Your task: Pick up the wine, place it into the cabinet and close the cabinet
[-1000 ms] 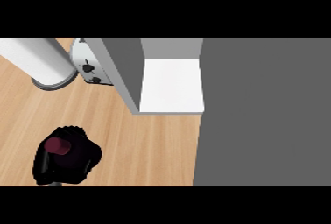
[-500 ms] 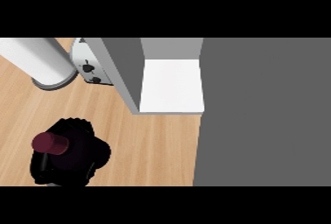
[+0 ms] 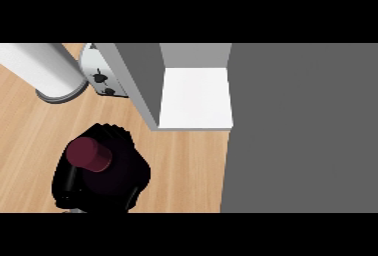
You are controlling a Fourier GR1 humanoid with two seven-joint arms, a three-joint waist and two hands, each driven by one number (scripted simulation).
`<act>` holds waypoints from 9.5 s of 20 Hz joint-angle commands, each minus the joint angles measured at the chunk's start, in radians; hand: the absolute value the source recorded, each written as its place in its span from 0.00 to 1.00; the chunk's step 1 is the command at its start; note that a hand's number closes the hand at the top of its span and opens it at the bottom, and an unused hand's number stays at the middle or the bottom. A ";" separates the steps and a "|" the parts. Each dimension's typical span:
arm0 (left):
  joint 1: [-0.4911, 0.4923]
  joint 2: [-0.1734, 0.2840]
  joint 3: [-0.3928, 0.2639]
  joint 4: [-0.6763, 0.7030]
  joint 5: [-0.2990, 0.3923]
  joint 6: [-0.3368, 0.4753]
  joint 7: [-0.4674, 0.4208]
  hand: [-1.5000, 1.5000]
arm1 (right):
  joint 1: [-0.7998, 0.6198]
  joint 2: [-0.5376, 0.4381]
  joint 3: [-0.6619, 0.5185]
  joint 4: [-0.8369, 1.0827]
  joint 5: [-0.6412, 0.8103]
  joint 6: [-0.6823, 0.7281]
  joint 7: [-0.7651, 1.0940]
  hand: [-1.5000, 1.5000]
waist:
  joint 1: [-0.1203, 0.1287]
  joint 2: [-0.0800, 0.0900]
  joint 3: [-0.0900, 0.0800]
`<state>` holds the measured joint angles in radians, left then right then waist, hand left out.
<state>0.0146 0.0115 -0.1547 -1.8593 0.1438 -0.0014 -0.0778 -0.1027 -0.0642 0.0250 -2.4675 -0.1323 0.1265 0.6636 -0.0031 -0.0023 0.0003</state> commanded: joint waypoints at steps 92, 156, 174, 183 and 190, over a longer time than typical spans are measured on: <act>-0.999 -0.011 -0.029 1.356 0.276 0.541 -0.501 1.00 | 0.018 0.027 -0.035 -0.017 -0.102 0.043 -0.045 0.00 | -0.024 0.009 -0.001; -1.071 -0.012 0.181 1.769 0.334 0.463 -0.813 0.00 | -0.013 0.048 0.026 0.059 -0.048 0.067 -0.097 0.00 | -0.074 0.036 -0.002; -1.016 -0.012 0.164 1.735 0.369 0.281 -0.835 0.00 | 0.014 0.042 0.030 0.045 -0.078 0.064 -0.079 0.00 | -0.059 0.019 -0.001; -0.963 -0.012 0.031 1.630 0.510 0.286 -0.776 0.00 | -0.026 0.060 0.082 -0.011 -0.047 0.001 0.005 0.00 | -0.070 0.005 -0.001; -0.809 -0.011 -0.233 1.365 0.661 0.420 -0.749 0.00 | -0.043 0.055 0.113 0.002 0.001 -0.017 0.002 0.00 | -0.050 0.001 -0.001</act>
<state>-0.8889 0.0000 -0.2565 -0.3608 0.7197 0.3489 -0.8398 -0.1340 -0.0096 0.1191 -2.4220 -0.1459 0.1260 0.6311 -0.0613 0.0019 -0.0007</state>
